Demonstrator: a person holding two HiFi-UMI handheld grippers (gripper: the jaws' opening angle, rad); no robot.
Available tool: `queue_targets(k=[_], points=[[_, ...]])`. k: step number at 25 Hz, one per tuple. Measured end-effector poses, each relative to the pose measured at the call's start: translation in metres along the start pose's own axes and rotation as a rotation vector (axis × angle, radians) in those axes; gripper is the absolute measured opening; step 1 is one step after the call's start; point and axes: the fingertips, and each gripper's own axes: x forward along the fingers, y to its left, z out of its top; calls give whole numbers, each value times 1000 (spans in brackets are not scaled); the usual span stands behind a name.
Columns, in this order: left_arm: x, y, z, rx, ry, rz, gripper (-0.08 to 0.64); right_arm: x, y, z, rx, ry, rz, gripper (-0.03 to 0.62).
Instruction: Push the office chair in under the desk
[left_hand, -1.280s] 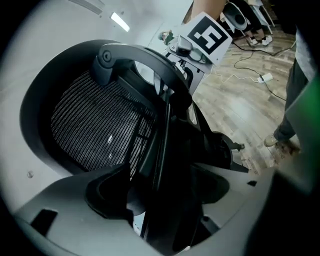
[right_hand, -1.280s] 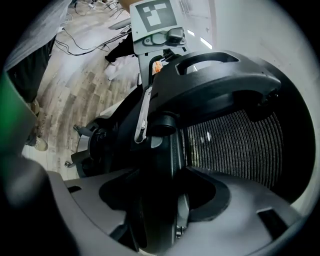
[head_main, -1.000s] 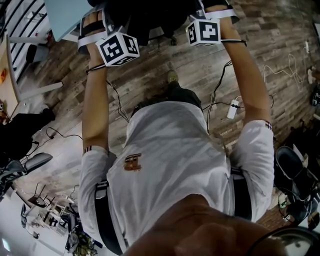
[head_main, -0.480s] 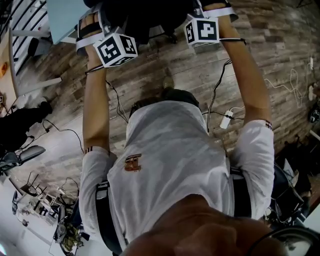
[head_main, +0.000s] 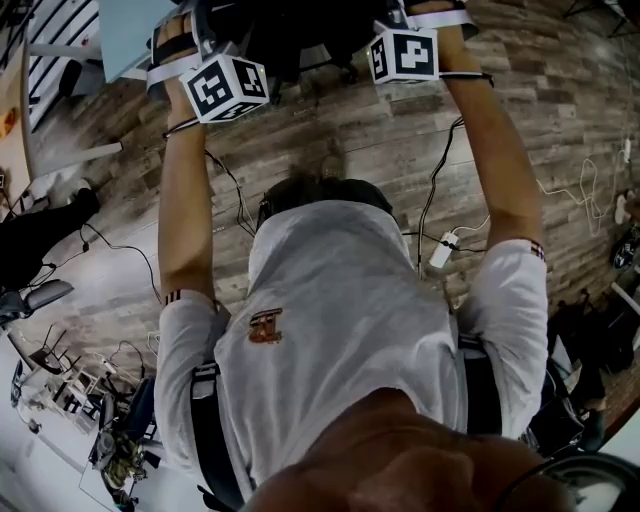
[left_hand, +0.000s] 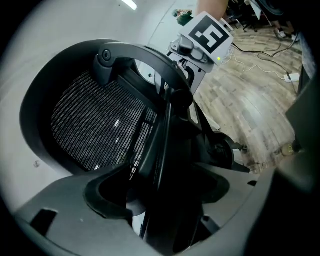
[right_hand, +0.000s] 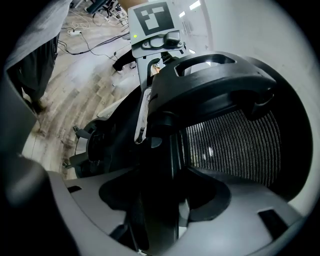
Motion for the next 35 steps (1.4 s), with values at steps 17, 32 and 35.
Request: queue_targets(k=[17, 32, 35], points=[[24, 21, -16, 12, -9, -7, 360, 27, -15, 4, 17, 28, 4, 250], [21, 24, -26, 23, -12, -2, 364, 29, -16, 14, -14, 35, 8, 252], [11, 22, -23, -6, -40, -18, 364, 21, -15, 19, -15, 31, 8, 252]])
